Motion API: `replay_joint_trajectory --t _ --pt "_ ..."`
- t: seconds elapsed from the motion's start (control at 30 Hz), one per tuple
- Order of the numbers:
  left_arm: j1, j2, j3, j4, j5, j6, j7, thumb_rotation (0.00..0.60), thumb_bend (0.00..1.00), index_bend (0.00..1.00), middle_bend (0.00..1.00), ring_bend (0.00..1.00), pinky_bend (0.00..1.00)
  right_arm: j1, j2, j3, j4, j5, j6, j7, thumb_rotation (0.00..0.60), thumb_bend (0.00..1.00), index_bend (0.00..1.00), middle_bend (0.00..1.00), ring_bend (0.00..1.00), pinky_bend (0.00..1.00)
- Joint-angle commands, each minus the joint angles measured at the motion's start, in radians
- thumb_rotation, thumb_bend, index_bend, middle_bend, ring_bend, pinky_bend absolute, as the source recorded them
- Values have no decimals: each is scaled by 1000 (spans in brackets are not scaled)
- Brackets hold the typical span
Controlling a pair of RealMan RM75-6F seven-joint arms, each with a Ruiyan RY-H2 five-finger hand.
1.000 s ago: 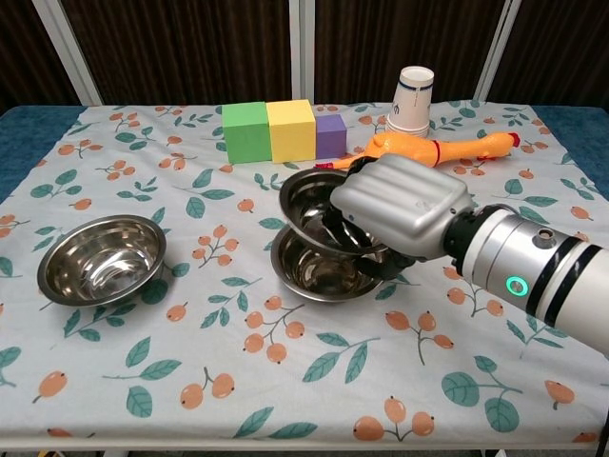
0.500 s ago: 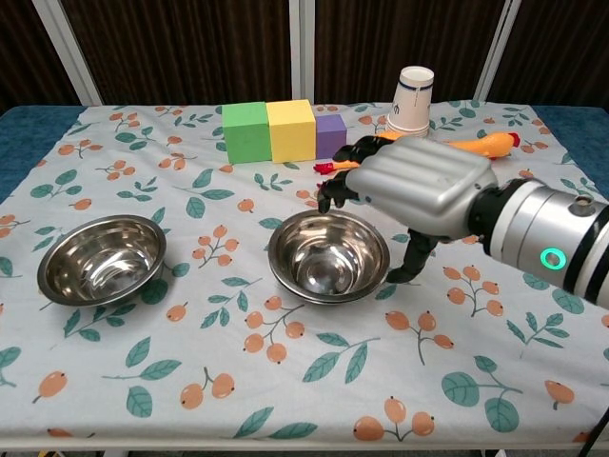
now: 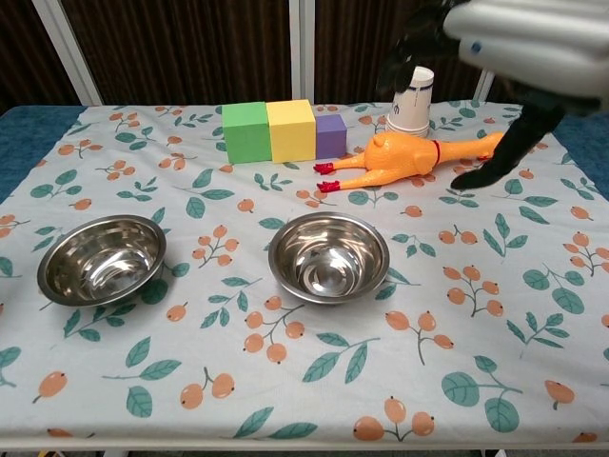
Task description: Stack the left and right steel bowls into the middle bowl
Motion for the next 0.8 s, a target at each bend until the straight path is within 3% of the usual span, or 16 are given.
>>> replay_joint_trajectory --t 0.03,0.17,0.37,0.8 --pt "-45 15 27 -55 41 -70 84 600 92 204 264 214 266 -22 61 28 -51 -38 50 65 600 0 241 256 23 0" --pt "-84 -5 31 -76 82 -115 156 600 93 246 265 214 270 -40 102 41 -64 -46 84 114 600 0 240 259 27 0" --pt "-125 -87 24 -9 115 -153 197 600 94 284 298 214 291 -62 141 33 -58 -65 107 160 600 0 241 258 33 0" --pt "-162 -201 1 134 71 -200 286 600 186 319 341 233 338 -80 167 37 -11 -75 128 249 600 0 240 259 33 0"
